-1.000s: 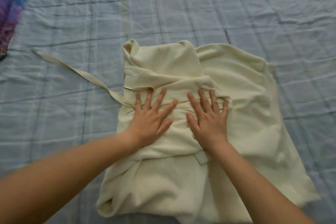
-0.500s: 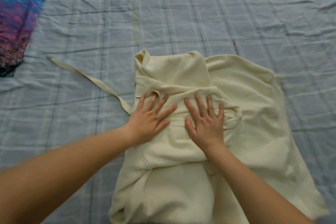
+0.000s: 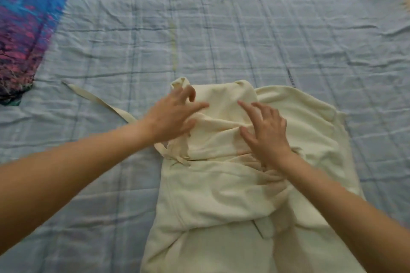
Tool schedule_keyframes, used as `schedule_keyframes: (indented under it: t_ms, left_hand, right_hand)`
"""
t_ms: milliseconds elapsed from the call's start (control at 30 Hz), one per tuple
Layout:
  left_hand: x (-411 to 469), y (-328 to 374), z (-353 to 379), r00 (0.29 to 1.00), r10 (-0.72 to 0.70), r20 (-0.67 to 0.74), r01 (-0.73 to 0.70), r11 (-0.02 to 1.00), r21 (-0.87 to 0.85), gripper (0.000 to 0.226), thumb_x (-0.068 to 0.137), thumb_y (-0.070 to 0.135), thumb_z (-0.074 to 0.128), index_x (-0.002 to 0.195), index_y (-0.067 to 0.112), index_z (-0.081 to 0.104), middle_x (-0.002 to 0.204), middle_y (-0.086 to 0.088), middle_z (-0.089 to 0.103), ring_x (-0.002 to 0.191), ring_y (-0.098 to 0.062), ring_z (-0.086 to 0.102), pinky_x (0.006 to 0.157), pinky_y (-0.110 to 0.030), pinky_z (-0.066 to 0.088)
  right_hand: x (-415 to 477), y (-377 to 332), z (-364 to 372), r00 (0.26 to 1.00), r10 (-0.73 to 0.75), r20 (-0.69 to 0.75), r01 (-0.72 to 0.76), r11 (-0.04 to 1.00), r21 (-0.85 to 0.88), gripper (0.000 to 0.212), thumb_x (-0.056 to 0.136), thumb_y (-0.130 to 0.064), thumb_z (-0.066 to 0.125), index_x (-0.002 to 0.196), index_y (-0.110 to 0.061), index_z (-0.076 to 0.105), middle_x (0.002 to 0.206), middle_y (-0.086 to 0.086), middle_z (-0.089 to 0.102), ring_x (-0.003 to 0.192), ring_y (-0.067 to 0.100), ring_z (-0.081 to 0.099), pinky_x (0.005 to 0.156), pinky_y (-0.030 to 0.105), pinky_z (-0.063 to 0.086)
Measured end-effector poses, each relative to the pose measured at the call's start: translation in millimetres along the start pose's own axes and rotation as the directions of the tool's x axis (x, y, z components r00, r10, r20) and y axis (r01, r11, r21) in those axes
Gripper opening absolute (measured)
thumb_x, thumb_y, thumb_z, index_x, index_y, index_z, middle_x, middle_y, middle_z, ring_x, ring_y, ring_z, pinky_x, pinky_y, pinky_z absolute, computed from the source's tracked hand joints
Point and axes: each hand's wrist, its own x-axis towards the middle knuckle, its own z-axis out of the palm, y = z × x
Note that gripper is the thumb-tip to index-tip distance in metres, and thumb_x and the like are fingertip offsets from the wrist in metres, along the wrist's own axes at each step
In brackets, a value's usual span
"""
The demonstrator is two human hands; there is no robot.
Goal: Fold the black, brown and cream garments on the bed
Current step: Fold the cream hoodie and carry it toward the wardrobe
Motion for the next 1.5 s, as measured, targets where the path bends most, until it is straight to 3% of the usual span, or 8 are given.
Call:
schedule_keyframes:
  t_ms: [167,400,500,600,833,1000,1267,1500]
  left_hand:
    - [38.9,-49.5,5.2,0.933,-0.360,-0.010,0.355,0.925,-0.136,0.047,0.084,0.032,0.069,0.128,0.019,0.058,0.121,-0.015,0.045,0.117,-0.034,0.039,0.096,-0.046,0.041]
    - [59.1,-70.6,41.4,0.660,-0.666,0.347,0.742,0.505,-0.441,0.084,0.077,0.040,0.078,0.146,0.016,0.037,0.144,-0.011,0.048,0.129,-0.031,0.046,0.098,-0.034,0.042]
    - [58.2,-75.4,39.6,0.602,-0.646,0.469,0.767,0.304,-0.566,0.056,0.072,0.027,0.084,0.120,0.010,0.061,0.115,-0.012,0.065,0.103,-0.027,0.064,0.071,-0.029,0.050]
    - [51.9,-79.6,25.9,0.678,-0.478,0.559,0.707,0.215,-0.674,0.037,0.075,0.008,0.081,0.110,0.008,0.068,0.108,-0.011,0.070,0.103,-0.026,0.068,0.077,-0.027,0.057]
    - [33.8,-75.2,3.6,0.795,-0.223,0.564,0.603,0.381,-0.700,0.054,0.072,0.034,0.085,0.121,0.033,0.063,0.116,0.010,0.070,0.108,-0.008,0.065,0.088,-0.022,0.052]
    - [-7.0,-83.2,5.4,0.715,-0.370,0.593,0.661,0.633,-0.403,0.109,0.058,0.071,0.075,0.147,0.031,0.027,0.130,0.004,0.048,0.113,-0.015,0.054,0.095,-0.030,0.045]
    - [-95.4,-88.6,12.3,0.937,-0.242,0.251,0.237,0.970,0.050,0.041,0.083,0.007,0.061,0.124,0.010,0.064,0.125,-0.013,0.062,0.115,-0.035,0.057,0.098,-0.043,0.041]
    - [-118.4,-96.6,7.3,0.870,-0.485,0.093,0.474,0.873,0.119,0.019,0.092,0.017,0.057,0.105,0.009,0.068,0.105,-0.016,0.064,0.103,-0.036,0.056,0.081,-0.038,0.038]
  right_hand:
    - [75.5,31.4,-8.0,0.989,-0.018,0.149,0.019,1.000,-0.005,0.065,0.090,-0.030,0.062,0.150,-0.023,0.038,0.139,0.010,0.051,0.129,0.030,0.042,0.108,0.045,0.034]
    - [108.5,30.0,9.0,0.980,-0.113,0.163,0.104,0.993,0.063,0.071,0.089,-0.038,0.066,0.151,-0.024,0.036,0.156,0.005,0.037,0.144,0.025,0.031,0.117,0.050,0.022]
    - [126.8,13.5,12.4,0.955,-0.181,0.233,0.171,0.983,0.065,0.077,0.086,-0.037,0.068,0.153,-0.028,0.033,0.155,0.002,0.039,0.147,0.025,0.026,0.119,0.051,0.018]
    - [140.5,18.9,2.1,0.900,-0.053,0.432,0.045,0.999,0.030,0.085,0.079,-0.047,0.074,0.152,-0.037,0.031,0.152,-0.001,0.044,0.140,0.025,0.037,0.116,0.048,0.026]
    - [123.3,26.9,-12.3,0.888,0.007,0.459,-0.023,0.999,0.029,0.052,0.080,-0.048,0.075,0.124,-0.024,0.059,0.110,0.002,0.052,0.104,0.028,0.055,0.082,0.035,0.039]
    - [81.4,0.0,-3.8,0.979,-0.018,0.205,0.023,1.000,-0.018,0.063,0.089,-0.036,0.067,0.145,-0.017,0.045,0.145,0.017,0.042,0.129,0.039,0.045,0.108,0.048,0.036]
    - [-18.6,-128.5,66.2,0.923,-0.327,0.204,0.325,0.945,0.042,0.062,0.095,-0.050,0.030,0.154,-0.033,0.030,0.161,0.000,0.028,0.150,0.029,0.020,0.118,0.057,0.014]
    - [-26.3,-135.7,89.7,0.952,-0.267,0.150,0.271,0.963,-0.008,0.059,0.093,-0.045,0.042,0.149,-0.025,0.043,0.156,0.004,0.039,0.149,0.032,0.024,0.118,0.060,0.014]
